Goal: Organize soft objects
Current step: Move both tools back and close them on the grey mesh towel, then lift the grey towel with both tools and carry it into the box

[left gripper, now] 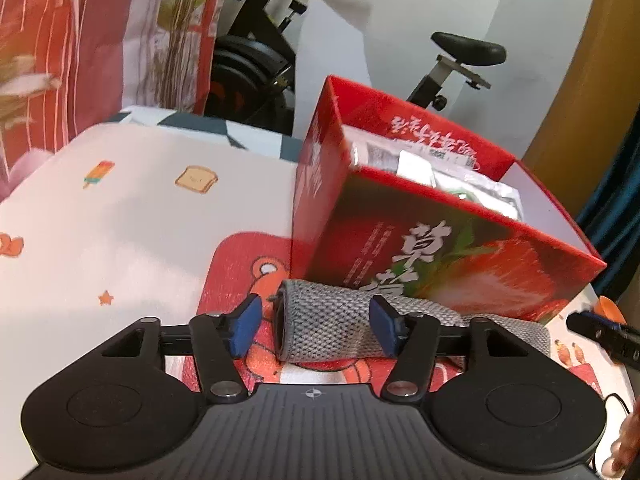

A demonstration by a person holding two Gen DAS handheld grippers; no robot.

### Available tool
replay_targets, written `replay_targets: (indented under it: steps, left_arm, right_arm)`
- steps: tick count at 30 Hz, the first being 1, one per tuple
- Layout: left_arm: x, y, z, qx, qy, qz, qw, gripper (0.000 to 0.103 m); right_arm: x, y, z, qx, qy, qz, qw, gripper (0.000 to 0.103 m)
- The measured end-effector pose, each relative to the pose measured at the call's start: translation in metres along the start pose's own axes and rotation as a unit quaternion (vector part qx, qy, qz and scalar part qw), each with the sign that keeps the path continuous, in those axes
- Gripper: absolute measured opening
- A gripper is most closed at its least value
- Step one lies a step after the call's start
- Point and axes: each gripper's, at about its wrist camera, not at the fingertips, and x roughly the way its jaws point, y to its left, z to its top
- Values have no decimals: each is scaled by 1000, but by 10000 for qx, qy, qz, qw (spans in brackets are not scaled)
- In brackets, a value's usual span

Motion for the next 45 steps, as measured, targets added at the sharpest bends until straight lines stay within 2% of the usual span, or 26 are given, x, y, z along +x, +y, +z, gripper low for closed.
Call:
replay_targets:
  steps: [4,19,21,24,28,29,33,39,45]
  left_arm:
    - [9,4,-4,-100,51,68,9999,64]
    - [34,5,-8,-400,205,-92,9989,62]
    - [35,4,-9,-397,198,-89,9990,59]
    - [36,1,-9,-340,195,-139,9991,46]
    - [34,-1,-10,-263,218,-182,9993,19]
    - [33,-2,-10,-247,226,-174,9993,17]
    - [29,-4,-12,-174,294,-103,9994,13]
    - [11,-5,-16,-237,211,-144,9994,11]
    - [-13,-10,-15,-247,20,-293,9993,11]
  right_arm:
    - [14,0,-3,61,160,23,9999,68]
    - [44,-5,-13,356,548,187,9977,66]
    - [47,-5,-14,381,586,217,9973,63]
    - [49,-5,-15,427,647,247,9967,58]
    - [47,-6,-15,474,674,342,9960,44]
    - [46,-6,-15,471,678,351,9960,39]
    - [40,-8,-14,539,649,382,9957,22]
    - [23,-11,-9,620,465,555,9954,17]
    - [2,-8,2,546,155,724,9958,16]
